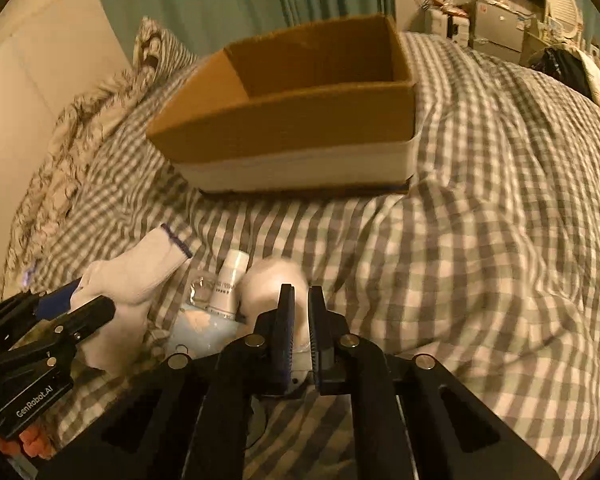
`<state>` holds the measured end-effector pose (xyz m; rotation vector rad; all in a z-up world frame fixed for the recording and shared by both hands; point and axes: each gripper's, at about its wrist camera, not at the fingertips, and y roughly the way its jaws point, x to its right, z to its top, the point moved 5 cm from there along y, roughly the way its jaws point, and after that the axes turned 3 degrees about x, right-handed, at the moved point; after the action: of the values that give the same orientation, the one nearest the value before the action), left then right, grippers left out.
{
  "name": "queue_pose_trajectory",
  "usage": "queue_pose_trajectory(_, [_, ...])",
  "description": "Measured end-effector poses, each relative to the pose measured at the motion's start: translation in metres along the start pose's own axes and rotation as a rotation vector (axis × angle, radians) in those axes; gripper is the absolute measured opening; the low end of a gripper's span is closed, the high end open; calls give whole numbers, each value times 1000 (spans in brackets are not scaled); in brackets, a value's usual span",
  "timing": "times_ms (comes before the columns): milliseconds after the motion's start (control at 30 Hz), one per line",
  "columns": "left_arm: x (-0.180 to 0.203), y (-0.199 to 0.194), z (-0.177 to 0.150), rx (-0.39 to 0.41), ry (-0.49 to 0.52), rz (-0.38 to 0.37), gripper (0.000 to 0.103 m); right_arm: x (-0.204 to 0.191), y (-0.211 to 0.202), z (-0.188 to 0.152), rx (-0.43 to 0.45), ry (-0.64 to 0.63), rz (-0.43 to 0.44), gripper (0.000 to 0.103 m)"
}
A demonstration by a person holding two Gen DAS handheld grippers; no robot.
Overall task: Organize objects
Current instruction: 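Grasp the white knit glove with the left tool while the right tool reaches the plush bear, then grasp the white plush bear with the right tool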
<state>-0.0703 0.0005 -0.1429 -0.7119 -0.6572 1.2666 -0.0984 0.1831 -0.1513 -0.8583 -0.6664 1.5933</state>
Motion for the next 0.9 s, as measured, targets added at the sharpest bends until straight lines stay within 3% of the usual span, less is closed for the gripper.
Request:
queue_pose_trajectory(133, [2, -4, 5, 14, 9, 3, 36, 4, 3, -1, -14, 17, 9, 7])
queue_pose_trajectory(200, [1, -4, 7, 18, 5, 8, 36, 6, 5, 0, -15, 27, 13, 14])
queue_pose_trajectory(267, [-4, -1, 9, 19, -5, 22, 36, 9, 6, -1, -21, 37, 18, 49])
queue_pose_trajectory(300, [-7, 0, 10, 18, -11, 27, 36, 9, 7, -1, -21, 39, 22, 52])
queue_pose_trajectory(533, [-31, 16, 7, -10, -68, 40, 36, -4, 28, -5, -93, -8, 41, 56])
queue_pose_trajectory(733, [-40, 24, 2, -34, -91, 33, 36, -15, 52, -14, -187, -67, 0, 54])
queue_pose_trajectory(767, [-39, 24, 1, -34, -91, 32, 36, -17, 51, -14, -183, -75, 4, 46])
queue_pose_trajectory(900, [-39, 20, 2, -22, -82, 32, 36, -20, 38, -11, -119, -98, -15, 46])
